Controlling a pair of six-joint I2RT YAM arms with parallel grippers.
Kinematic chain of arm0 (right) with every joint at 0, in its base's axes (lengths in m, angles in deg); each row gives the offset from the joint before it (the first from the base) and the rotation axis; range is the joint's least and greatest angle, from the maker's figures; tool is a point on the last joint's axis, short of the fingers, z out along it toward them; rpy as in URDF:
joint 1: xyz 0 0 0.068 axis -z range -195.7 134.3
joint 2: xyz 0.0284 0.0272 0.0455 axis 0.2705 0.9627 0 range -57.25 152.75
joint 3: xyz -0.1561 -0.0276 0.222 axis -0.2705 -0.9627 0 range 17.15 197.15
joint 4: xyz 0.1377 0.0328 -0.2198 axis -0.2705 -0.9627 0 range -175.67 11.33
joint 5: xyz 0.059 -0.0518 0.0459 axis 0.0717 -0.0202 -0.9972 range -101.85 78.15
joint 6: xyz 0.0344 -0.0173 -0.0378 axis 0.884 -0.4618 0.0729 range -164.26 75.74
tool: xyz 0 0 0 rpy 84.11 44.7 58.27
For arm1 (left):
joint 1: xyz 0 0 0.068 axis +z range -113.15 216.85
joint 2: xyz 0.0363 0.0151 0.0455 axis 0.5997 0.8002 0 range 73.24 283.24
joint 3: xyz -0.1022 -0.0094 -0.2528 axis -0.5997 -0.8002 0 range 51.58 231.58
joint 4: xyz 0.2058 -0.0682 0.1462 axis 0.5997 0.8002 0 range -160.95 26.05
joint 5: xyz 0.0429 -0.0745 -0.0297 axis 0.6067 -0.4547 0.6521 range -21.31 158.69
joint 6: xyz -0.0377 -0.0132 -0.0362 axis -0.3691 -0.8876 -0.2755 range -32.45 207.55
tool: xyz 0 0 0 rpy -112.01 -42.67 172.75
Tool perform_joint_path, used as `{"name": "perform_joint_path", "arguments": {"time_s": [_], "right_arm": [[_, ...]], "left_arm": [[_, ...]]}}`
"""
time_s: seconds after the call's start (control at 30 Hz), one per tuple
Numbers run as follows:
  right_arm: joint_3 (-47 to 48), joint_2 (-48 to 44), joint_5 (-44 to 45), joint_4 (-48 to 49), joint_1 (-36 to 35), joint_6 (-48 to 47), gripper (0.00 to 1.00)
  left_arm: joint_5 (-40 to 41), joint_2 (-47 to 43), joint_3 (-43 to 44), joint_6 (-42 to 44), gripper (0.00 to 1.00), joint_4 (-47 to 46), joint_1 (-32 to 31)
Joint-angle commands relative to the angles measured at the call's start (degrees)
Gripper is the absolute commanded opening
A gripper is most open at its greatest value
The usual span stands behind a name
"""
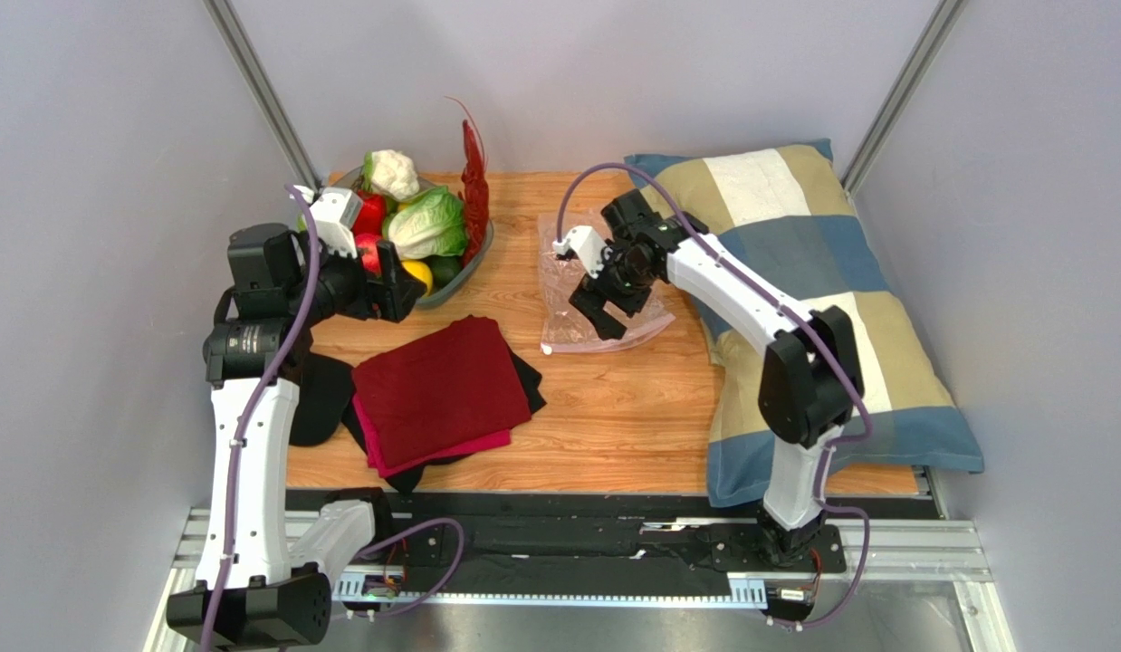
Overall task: Place the food in the zip-top bag and seal the zipper
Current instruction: Pick up the zipper food storage bag at the center of the board.
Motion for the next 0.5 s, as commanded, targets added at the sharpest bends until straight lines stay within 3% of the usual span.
{"name": "perform_joint_path", "arguments": {"time_s": [0.0,0.3,0.4,0.47], "right_arm": [[7.2,6.4,2.6,-1.3,-1.3,-2.0,0.89],[11.3,14.7,5.8,-0.6,-1.3,-3.2,0.89],[10.6,16.3,6.1,-0.2,-1.3,-3.2,0.84],[10.2,16.8,5.9,0.1,-1.3,-2.9,0.75]], "left_arm": [[-2.0,-1.0,-1.0,0.5,0.99,-2.0,0.1],[-3.8,-2.1,-3.3,1.2,0.99,-2.2,0.1],[-4.3,-1.8,-3.7,1.3,0.99,-2.6,0.1],[-5.2,-1.2,-3.8,1.3,0.99,-2.6,0.0]]}}
